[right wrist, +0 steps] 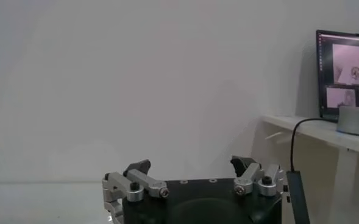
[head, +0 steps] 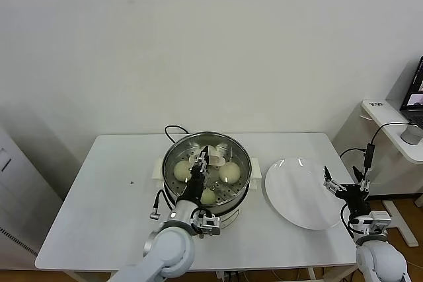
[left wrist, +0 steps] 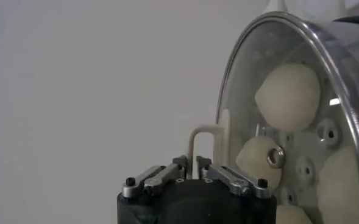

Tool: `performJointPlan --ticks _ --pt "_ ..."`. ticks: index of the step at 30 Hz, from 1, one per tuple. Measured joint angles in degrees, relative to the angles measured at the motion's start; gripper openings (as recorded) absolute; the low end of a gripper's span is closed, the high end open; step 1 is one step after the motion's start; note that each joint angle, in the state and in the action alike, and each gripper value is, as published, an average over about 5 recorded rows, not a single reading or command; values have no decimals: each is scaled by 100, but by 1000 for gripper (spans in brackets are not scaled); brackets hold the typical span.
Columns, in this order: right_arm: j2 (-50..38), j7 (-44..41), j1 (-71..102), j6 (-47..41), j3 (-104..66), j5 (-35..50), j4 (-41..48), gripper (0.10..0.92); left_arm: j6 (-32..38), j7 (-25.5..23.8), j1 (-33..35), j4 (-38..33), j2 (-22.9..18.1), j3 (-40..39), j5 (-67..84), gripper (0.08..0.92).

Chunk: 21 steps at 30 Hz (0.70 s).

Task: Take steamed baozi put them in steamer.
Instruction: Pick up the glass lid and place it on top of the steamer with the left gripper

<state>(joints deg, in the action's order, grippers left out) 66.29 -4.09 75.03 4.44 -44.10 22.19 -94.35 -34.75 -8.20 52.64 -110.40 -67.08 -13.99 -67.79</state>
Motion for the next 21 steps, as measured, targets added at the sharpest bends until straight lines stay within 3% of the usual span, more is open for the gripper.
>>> performJointPlan --ticks 7,14,21 --pt "-58 -43 -37 13 13 26 2 823 254 -284 243 -649 242 449 1147 578" --pt "-155 16 -134 -58 113 166 -9 823 775 -708 436 -1244 426 1344 3370 776" --pt "-173 75 -188 -152 246 430 -50 823 957 -312 635 -1496 384 2539 6045 822"
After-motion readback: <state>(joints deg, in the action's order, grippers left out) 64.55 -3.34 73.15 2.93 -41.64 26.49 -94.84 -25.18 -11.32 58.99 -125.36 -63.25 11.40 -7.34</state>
